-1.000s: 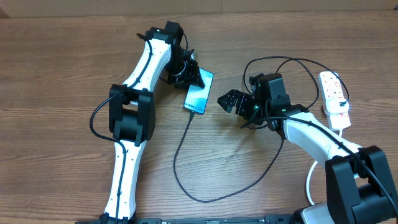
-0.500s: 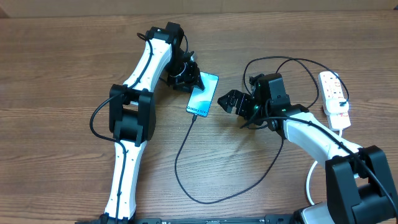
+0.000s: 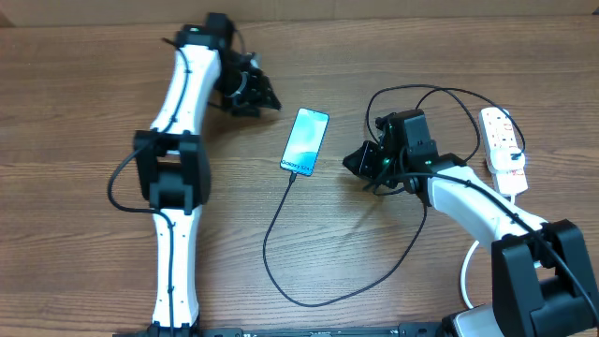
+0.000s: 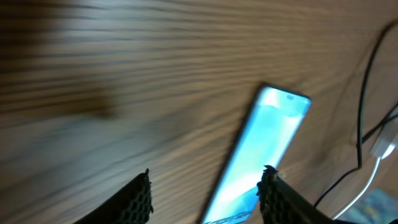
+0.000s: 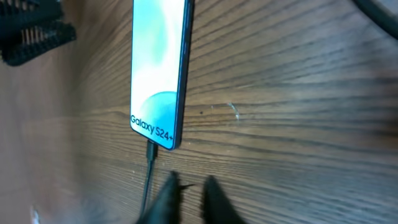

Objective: Plug charger to phone and switch on socket
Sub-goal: 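Move the right gripper over the power strip's orange switch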

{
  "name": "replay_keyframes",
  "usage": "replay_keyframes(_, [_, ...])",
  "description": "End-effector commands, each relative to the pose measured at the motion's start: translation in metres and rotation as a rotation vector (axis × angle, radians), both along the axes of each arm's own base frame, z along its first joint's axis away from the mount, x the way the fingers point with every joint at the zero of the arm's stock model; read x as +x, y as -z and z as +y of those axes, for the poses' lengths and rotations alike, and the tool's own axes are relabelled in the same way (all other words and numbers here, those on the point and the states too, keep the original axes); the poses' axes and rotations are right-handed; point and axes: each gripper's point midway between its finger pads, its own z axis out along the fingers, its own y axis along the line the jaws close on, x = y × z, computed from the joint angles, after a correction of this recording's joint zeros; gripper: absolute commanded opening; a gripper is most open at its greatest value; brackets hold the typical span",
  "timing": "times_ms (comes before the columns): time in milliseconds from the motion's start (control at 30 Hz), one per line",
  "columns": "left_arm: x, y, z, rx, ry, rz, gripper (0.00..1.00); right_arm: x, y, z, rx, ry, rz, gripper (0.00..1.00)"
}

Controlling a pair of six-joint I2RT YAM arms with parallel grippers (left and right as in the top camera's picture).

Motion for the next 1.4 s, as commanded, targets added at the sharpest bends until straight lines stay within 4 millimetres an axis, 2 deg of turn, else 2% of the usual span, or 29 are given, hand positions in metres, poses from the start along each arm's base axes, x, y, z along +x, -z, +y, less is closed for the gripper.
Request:
replay_keyframes(0, [0.004, 0.001, 0.016, -0.005, -0.035, 0.009, 0.56, 0.02, -0.047, -0.008, 0.018, 0.018, -0.077, 0.04])
replay_keyframes(133, [0.007, 0.003, 0.031, 0.021, -0.059, 0.008, 0.68, 0.018, -0.068, -0.024, -0.047, 0.005, -0.038, 0.04])
replay_keyframes(233, [0.008, 0.004, 0.035, 0.035, -0.063, 0.005, 0.68, 0.012, -0.074, -0.045, -0.134, 0.029, 0.015, 0.04])
replay_keyframes(300, [0.008, 0.005, 0.036, 0.041, -0.063, 0.003, 0.7, 0.007, -0.076, -0.067, -0.215, 0.08, 0.064, 0.04])
replay_keyframes(433, [0.008, 0.005, 0.036, 0.042, -0.063, 0.003, 0.72, -0.005, -0.077, -0.115, -0.367, 0.186, 0.15, 0.04])
replay_keyframes(500, [0.008, 0.005, 0.036, 0.042, -0.063, 0.003, 0.85, -0.012, -0.074, -0.147, -0.427, 0.264, 0.202, 0.04])
replay_keyframes(633, [0.007, 0.005, 0.036, 0.042, -0.063, 0.01, 0.83, -0.027, -0.07, -0.205, -0.477, 0.425, 0.296, 0.04])
replay_keyframes(667, [0.006, 0.005, 0.036, 0.042, -0.062, 0.011, 1.0, -0.029, -0.07, -0.217, -0.476, 0.46, 0.306, 0.04])
replay_keyframes(800, [0.006, 0.005, 0.036, 0.042, -0.062, 0.011, 1.0, -0.036, -0.07, -0.273, -0.466, 0.632, 0.33, 0.04])
replay_keyframes(900, [0.006, 0.005, 0.036, 0.042, -0.062, 0.01, 1.0, -0.037, -0.07, -0.306, -0.466, 0.708, 0.302, 0.04])
replay_keyframes(1100, [0.008, 0.005, 0.035, 0.042, -0.063, 0.003, 1.0, -0.037, -0.061, -0.347, -0.46, 0.825, 0.261, 0.04])
replay_keyframes(1200, [0.01, 0.005, 0.035, 0.041, -0.063, -0.005, 1.0, -0.036, -0.052, -0.359, -0.457, 0.851, 0.27, 0.04])
replay_keyframes(1367, [0.01, 0.005, 0.035, 0.041, -0.063, -0.005, 1.0, -0.027, -0.028, -0.367, -0.453, 0.853, 0.297, 0.04])
